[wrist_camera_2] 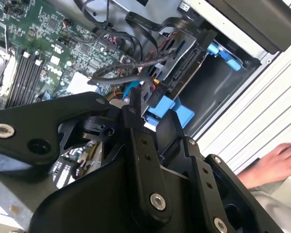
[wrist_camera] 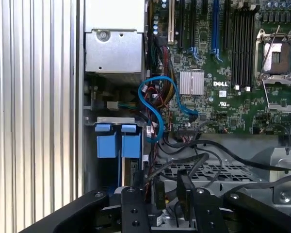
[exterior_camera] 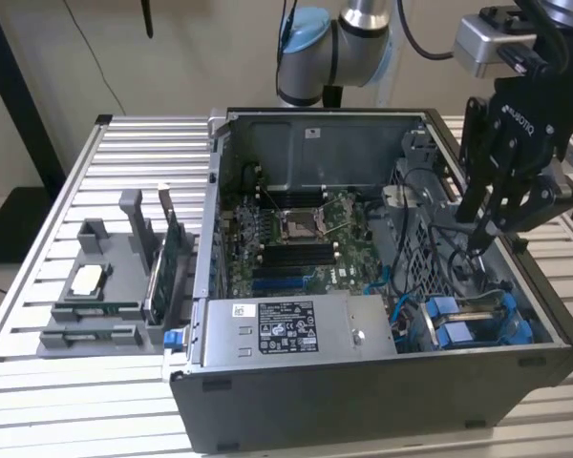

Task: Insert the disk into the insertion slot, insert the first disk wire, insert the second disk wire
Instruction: 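Insert the first disk wire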

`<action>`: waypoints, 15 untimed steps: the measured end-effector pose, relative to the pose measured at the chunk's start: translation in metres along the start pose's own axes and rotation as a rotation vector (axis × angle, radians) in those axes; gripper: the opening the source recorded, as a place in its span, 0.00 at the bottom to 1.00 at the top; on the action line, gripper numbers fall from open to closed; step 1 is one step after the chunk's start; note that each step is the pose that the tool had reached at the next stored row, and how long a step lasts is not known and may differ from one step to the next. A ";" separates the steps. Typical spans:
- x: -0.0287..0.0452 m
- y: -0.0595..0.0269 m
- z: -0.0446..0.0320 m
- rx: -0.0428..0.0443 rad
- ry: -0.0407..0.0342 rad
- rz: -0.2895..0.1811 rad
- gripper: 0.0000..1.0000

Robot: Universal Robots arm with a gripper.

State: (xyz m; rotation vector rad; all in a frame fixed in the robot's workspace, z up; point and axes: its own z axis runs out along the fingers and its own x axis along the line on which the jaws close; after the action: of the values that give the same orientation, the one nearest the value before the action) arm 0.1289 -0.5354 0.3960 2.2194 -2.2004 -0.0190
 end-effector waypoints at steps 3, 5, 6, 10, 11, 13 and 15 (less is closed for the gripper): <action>0.0007 -0.0037 0.0008 0.0034 0.0003 -0.006 0.41; 0.0016 -0.0060 0.0014 0.0054 0.0002 -0.009 0.41; 0.0024 -0.0068 0.0017 0.0065 0.0004 -0.011 0.41; 0.0051 -0.0073 0.0032 0.0208 0.0006 -0.031 0.41; 0.0053 -0.0071 0.0033 0.0262 0.0011 -0.038 0.41; 0.0056 -0.0056 0.0038 0.0371 0.0012 -0.046 0.41; 0.0057 -0.0014 0.0043 0.0473 0.0010 -0.048 0.41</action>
State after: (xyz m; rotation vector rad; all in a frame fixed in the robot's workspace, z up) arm 0.1303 -0.5411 0.3917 2.2956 -2.1692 0.0339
